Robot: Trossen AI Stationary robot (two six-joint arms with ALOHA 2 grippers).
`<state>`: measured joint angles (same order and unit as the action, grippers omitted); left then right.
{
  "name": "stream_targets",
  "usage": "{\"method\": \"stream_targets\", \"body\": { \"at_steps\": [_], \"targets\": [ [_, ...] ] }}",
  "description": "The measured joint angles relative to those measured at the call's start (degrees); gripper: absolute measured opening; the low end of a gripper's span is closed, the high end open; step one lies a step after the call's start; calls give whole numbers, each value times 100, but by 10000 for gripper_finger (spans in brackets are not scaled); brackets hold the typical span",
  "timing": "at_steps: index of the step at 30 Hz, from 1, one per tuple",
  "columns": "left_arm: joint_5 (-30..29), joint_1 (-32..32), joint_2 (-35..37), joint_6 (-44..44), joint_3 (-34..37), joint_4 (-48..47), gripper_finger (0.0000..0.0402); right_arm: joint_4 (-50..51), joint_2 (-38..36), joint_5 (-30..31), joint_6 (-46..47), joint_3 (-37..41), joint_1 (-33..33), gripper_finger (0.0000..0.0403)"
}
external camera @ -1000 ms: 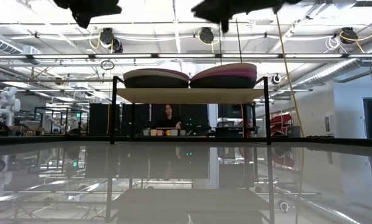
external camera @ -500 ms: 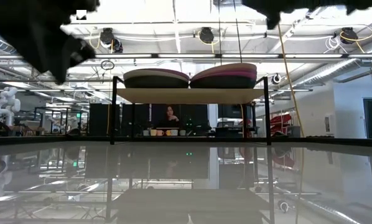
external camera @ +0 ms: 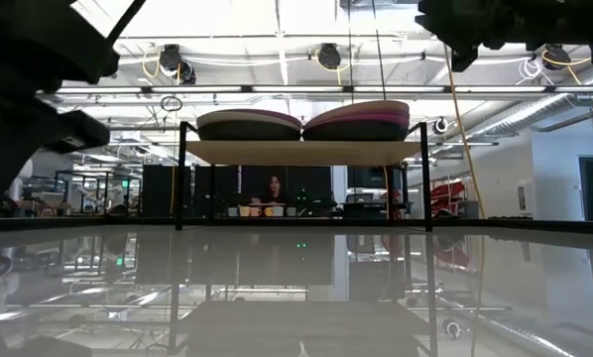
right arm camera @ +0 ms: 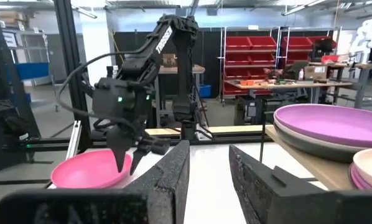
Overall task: Place and stack plates onto a shelf
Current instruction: Stack the pink plate on top of the violet plate on the shelf
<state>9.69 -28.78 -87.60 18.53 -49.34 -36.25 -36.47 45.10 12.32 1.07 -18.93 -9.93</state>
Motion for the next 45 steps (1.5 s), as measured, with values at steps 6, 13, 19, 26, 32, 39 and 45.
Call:
{"method": "stream_targets", "body": {
  "at_steps": [6, 13, 19, 26, 32, 39, 45],
  "targets": [
    [34, -82, -286, 1, 0, 6, 138, -144, 0, 0, -15, 1, 4, 98],
    [-9, -2, -668, -235, -22, -11, 101, -183, 0, 4, -23, 1, 7, 98],
    [303, 432, -369, -421, -6, -63, 13, -189, 1, 5, -23, 1, 7, 98],
    [-1547, 1183, 533, -1414, -940, -1080, 10, -222, 2, 12, -43, 0, 10, 98],
    [-2628, 2571, 990, -2404, -2503, -1795, 10, -240, 2, 141, -67, -1, 10, 98],
    [-2098, 5188, 828, -2906, -4056, -1412, 10, -234, 4, 140, 59, -1, 9, 98],
    [-111, 7125, 266, -2383, -4588, -1309, 10, -199, 4, 120, 124, -1, 9, 98]
  ]
}}
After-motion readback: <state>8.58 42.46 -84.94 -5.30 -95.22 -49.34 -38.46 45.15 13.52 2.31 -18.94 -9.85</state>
